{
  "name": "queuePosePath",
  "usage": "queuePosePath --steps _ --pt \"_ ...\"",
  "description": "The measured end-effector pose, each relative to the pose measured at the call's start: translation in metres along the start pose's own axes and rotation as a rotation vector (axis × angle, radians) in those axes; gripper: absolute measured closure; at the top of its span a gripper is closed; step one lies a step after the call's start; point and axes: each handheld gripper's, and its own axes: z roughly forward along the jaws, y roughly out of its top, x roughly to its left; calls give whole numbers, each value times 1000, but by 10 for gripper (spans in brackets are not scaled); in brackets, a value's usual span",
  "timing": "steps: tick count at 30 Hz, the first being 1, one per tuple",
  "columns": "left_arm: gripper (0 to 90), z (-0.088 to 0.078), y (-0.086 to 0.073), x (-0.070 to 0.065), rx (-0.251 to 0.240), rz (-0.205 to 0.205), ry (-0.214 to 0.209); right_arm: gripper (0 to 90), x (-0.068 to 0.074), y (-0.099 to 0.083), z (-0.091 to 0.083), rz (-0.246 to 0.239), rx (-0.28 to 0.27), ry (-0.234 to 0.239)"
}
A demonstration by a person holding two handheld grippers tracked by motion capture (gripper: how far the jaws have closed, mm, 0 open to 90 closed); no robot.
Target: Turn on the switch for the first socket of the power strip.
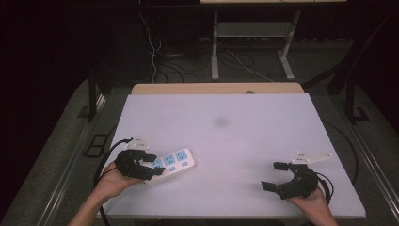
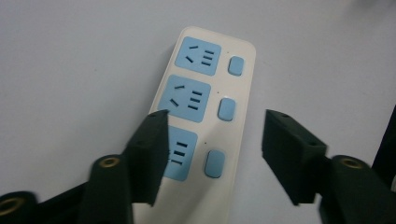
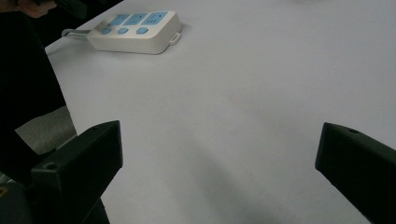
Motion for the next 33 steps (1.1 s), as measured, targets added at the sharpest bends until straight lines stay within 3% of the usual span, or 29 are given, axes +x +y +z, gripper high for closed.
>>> queuePosePath --steps 1,3,4,6,7,9,10,12,25,33 --pt "457 -1 0 1 1 3 1 3 0 0 0 0 0 0" --pt "572 -2 0 2 5 4 1 3 0 0 0 1 2 0" --pt "572 -2 0 3 5 2 2 3 0 0 0 1 2 0" --pt "689 -2 0 4 23 0 8 3 0 0 1 2 4 -1" --pt "689 -1 0 5 31 0 8 3 0 0 1 2 4 -1" --pt "798 0 -1 7 40 -6 5 3 0 0 1 2 5 0" --pt "798 0 -1 7 43 -10 5 3 0 0 1 2 5 0" --pt "884 1 -2 8 43 -17 -3 3 0 0 1 1 5 0" --pt "891 11 -3 8 106 9 -22 3 0 0 2 0 13 4" --pt "891 15 -4 9 102 -3 -24 3 0 -1 4 -2 22 6"
